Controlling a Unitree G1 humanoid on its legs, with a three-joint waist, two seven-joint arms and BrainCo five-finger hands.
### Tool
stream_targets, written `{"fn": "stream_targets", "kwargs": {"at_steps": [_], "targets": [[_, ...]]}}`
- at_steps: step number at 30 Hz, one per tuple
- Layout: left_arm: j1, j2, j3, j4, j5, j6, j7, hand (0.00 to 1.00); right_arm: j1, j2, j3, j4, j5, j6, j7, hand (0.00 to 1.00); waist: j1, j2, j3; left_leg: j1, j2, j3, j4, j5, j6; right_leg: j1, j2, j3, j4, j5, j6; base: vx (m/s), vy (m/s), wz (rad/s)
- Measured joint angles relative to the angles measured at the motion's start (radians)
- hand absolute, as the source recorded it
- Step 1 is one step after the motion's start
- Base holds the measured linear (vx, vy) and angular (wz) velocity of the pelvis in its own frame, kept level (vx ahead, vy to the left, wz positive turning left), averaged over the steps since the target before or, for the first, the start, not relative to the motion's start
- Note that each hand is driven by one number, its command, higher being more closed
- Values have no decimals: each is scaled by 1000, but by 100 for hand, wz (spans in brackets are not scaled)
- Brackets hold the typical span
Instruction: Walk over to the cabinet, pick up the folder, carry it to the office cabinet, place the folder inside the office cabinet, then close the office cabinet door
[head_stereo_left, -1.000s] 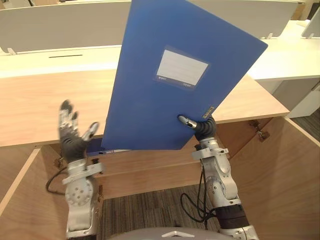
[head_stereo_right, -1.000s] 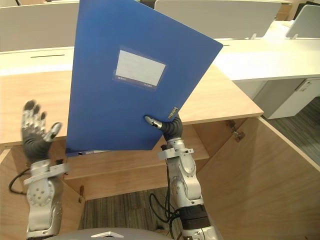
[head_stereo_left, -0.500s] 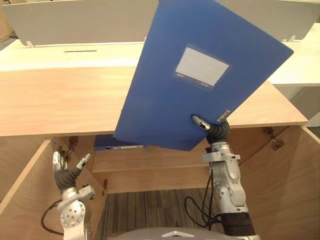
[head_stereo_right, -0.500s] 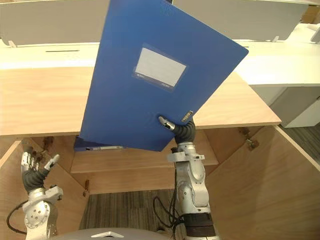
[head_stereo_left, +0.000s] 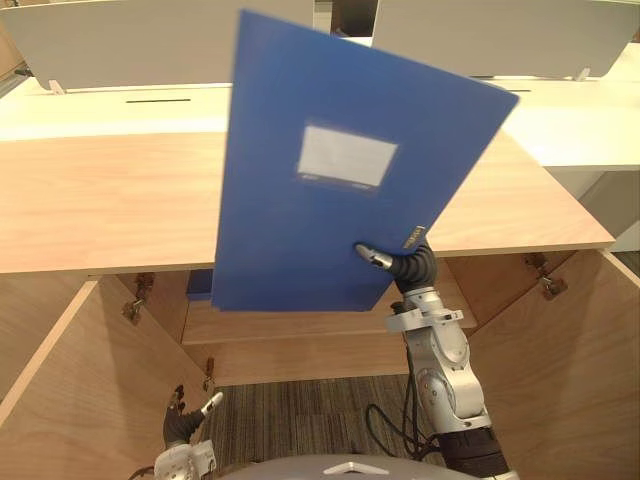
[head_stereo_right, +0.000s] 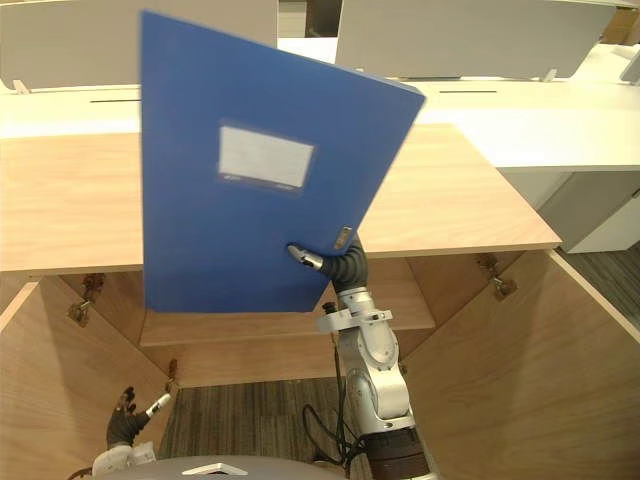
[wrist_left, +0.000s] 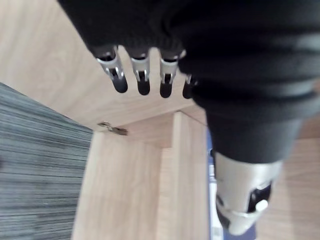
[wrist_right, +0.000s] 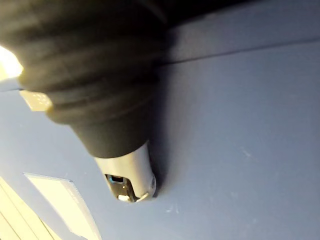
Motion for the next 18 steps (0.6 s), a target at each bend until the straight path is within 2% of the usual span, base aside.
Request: {"fn": "stream_targets", "kwargs": {"at_steps": [7,13,15,18], "targets": [[-41,70,-49,197,54,22,-4,0,-3,-73,117,27,-102,-7,9,100,-3,-2,1,8,8,37,8,-6,-9,1,13,34,-25,23,-5,-45,-28,-18],[-73,108,-106,270,89,33,-21,0,-69,-188,290,166,-219,-6,24,100,-15,4,6,-11,11,79,23,-19,-22,-28,19,74,-47,44,-7,-65,-31,-21],[-82,116,-126,272,92,34,-23,0,-110,-235,339,196,-266,1,26,100,-15,10,25,-32,10,99,29,-20,-23,-57,20,92,-47,56,-8,-58,-19,-33],[-129,124,-149,289,92,34,-22,0,-217,-289,389,260,-377,6,20,100,-21,24,92,-123,18,134,133,-54,-6,-149,16,136,6,66,-10,-107,-14,-36]]}}
